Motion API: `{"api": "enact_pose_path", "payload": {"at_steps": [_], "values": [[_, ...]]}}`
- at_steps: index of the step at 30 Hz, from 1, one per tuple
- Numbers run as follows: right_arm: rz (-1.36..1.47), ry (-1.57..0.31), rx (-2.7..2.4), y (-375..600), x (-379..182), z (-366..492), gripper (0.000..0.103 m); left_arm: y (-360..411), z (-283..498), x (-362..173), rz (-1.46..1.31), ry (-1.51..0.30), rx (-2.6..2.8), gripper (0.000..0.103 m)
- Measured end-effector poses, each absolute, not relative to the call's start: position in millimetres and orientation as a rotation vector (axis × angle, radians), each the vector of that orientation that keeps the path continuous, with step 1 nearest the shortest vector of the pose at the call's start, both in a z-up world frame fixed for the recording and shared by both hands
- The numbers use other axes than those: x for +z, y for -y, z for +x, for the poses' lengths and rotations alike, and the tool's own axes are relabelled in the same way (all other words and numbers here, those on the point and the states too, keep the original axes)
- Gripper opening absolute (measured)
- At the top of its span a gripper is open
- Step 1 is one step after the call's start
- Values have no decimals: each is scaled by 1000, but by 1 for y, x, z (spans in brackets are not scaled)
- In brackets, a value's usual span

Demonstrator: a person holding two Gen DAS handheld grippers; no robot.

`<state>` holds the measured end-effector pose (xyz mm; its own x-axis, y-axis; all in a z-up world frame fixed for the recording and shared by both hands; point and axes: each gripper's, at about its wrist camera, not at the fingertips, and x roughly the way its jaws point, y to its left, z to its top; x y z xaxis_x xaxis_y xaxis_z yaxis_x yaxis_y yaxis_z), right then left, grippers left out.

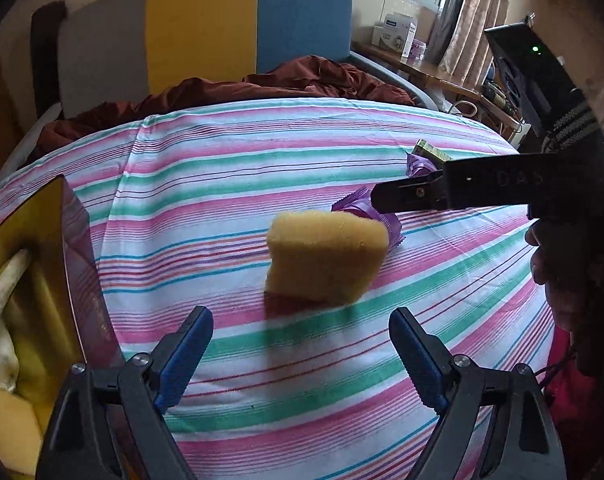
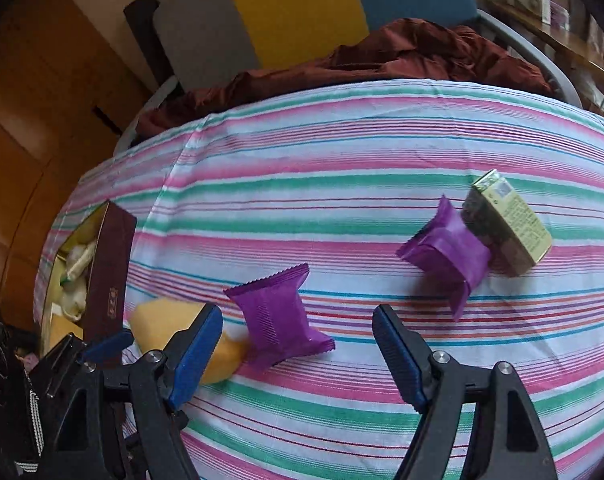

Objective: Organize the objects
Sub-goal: 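Grasp the purple packet with the right gripper while the left gripper nears the sponge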

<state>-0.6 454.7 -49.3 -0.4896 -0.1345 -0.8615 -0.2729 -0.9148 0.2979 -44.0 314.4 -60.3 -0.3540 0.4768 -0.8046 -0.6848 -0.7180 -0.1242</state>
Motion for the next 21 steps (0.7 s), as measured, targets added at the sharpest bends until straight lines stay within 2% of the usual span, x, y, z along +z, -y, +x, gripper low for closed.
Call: {"api": "enact_pose_path", "payload": {"at_steps": [12, 13, 14, 15, 16, 21], "values": [[-1630, -525, 2528, -445, -68, -14, 73, -304, -38, -57, -1066, -282, 2153, 90], [-1633, -507, 2526, -444, -69, -15, 69, -304, -37, -59, -1069, -285, 2150, 90], [-1636, -485, 2522, -442, -70, -16, 59, -303, -36, -61, -1074, -284, 2150, 90], [-1639, -477, 2523, -440, -70, -17, 39, -302, -35, -63, -1080, -278, 2149, 90], [-1639, -468, 2520, -440, -70, -17, 34, -302, -35, -64, -1082, -274, 2152, 90], [-1621, -515, 2456, -454, -69, -12, 33, -299, -34, -62, -1078, -252, 2158, 90]]}}
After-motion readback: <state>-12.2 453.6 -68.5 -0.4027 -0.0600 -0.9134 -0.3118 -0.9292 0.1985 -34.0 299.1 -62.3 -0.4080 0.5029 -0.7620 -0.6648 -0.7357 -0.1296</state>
